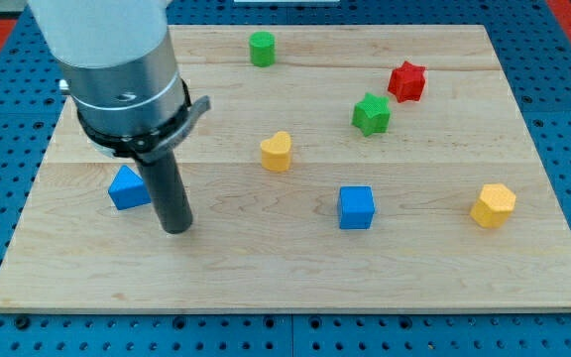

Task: Place the blue triangle diagonally to the top left of the red circle

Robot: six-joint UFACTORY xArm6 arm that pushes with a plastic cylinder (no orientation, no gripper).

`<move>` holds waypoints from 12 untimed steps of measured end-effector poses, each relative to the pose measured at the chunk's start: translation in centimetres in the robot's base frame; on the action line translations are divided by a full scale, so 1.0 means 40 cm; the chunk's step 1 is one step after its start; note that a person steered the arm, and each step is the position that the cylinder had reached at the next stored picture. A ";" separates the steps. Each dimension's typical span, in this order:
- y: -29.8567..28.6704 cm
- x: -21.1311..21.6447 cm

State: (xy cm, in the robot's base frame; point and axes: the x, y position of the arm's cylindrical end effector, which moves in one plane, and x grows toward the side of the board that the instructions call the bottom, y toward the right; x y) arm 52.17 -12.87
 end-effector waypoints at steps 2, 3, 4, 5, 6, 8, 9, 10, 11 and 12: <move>-0.190 -0.090; -0.242 -0.122; -0.241 -0.193; -0.196 -0.228; -0.129 -0.228; -0.203 -0.262; -0.106 -0.262; -0.085 -0.273; -0.101 -0.312; -0.180 -0.354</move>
State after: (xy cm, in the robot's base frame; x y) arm 38.00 -20.08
